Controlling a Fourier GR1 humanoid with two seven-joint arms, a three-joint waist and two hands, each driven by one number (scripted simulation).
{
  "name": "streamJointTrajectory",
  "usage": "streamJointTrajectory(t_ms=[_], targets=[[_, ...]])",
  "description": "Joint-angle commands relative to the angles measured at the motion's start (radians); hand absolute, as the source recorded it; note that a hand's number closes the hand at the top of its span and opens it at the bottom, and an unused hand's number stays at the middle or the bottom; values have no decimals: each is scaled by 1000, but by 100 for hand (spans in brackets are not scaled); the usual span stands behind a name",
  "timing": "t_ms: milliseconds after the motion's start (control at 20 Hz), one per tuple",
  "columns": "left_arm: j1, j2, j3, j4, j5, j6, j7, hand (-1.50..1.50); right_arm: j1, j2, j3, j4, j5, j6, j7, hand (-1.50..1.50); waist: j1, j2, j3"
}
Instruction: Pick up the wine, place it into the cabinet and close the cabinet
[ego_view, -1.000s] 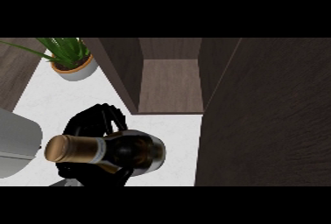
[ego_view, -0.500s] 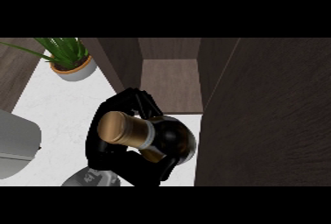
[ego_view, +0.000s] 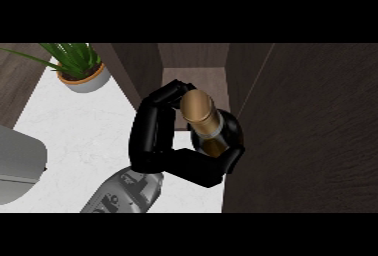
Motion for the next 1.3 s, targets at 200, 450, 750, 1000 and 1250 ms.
streamJointTrajectory(t_ms=[200, 450, 750, 1000, 1250], targets=[[-27, 0, 12, 106, -4, 17, -69, 150, 103, 11, -7, -161, -86, 16, 36, -150, -1, 0, 0], [-95, 0, -37, 165, 71, 134, -96, 150, 44, 6, -4, -112, -75, 16, 24, -150, -2, 1, 0], [-75, 0, -32, 306, 244, 116, -326, 150, -11, -31, -56, -126, -131, -13, 99, -150, -9, 3, -1], [-21, 0, -43, 350, 208, 89, -376, 150, 13, -28, -69, -108, -124, 12, 43, -150, -2, 1, 0], [-81, 15, 36, 440, 147, 34, -353, 150, 16, -39, -81, -112, -150, 11, 65, -150, 2, 0, 0]])
